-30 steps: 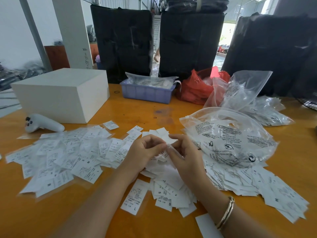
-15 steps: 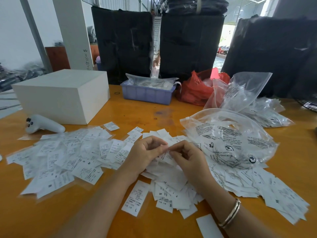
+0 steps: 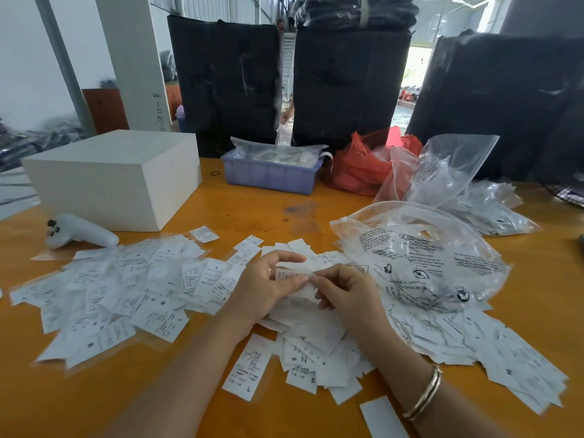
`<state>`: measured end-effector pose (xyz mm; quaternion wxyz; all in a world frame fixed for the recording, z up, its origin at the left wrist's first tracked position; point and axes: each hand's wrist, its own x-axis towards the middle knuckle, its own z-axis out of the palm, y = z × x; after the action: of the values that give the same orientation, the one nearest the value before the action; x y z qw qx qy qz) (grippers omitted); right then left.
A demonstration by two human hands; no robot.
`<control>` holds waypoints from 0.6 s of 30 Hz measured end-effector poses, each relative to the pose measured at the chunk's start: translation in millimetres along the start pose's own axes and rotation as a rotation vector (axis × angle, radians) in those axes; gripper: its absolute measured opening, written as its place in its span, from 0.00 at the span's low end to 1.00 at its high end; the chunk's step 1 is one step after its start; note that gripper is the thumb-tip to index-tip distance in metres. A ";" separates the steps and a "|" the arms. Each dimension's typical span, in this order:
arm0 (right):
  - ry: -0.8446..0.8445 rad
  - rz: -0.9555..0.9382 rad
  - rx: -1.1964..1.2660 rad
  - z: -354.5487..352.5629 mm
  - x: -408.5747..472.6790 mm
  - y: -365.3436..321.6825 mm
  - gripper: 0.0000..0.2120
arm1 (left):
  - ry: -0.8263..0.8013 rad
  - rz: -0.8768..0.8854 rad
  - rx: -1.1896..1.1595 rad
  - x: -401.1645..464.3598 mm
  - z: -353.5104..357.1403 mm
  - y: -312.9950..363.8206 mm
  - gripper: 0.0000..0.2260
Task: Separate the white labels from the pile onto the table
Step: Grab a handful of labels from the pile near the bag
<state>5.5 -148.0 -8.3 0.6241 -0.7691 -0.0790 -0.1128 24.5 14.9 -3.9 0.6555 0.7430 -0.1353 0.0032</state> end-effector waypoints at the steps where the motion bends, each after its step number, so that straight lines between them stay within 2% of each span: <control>1: 0.015 -0.013 -0.023 1.2 -0.6 0.6 0.06 | -0.006 0.003 0.010 0.2 0.5 -0.2 0.10; 5: 0.026 -0.111 -0.205 6.4 -3.8 1.0 0.09 | 0.030 0.022 0.089 1.7 0.3 -1.1 0.09; 8: -0.093 -0.181 -0.271 8.3 -5.3 -1.4 0.16 | 0.071 0.018 0.064 3.1 -1.9 0.0 0.08; 10: -0.107 -0.231 -0.349 4.0 -1.2 -5.9 0.19 | 0.163 0.019 0.054 4.4 -3.8 1.1 0.07; 12: 0.037 -0.302 -0.423 -6.1 9.5 -13.6 0.20 | 0.300 0.022 0.078 7.0 -7.9 1.3 0.06; 15: 0.340 -0.369 -0.428 -31.4 35.7 -25.3 0.15 | 0.490 0.027 0.260 9.0 -18.0 -2.6 0.07; 18: 0.453 -0.247 -0.556 -59.5 65.9 -23.8 0.15 | 0.582 0.048 0.471 9.6 -26.0 -9.8 0.10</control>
<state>58.2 -202.6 43.7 0.3747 -0.8494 0.0023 -0.3717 40.2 39.4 -8.1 0.4773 0.8381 0.0437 0.2605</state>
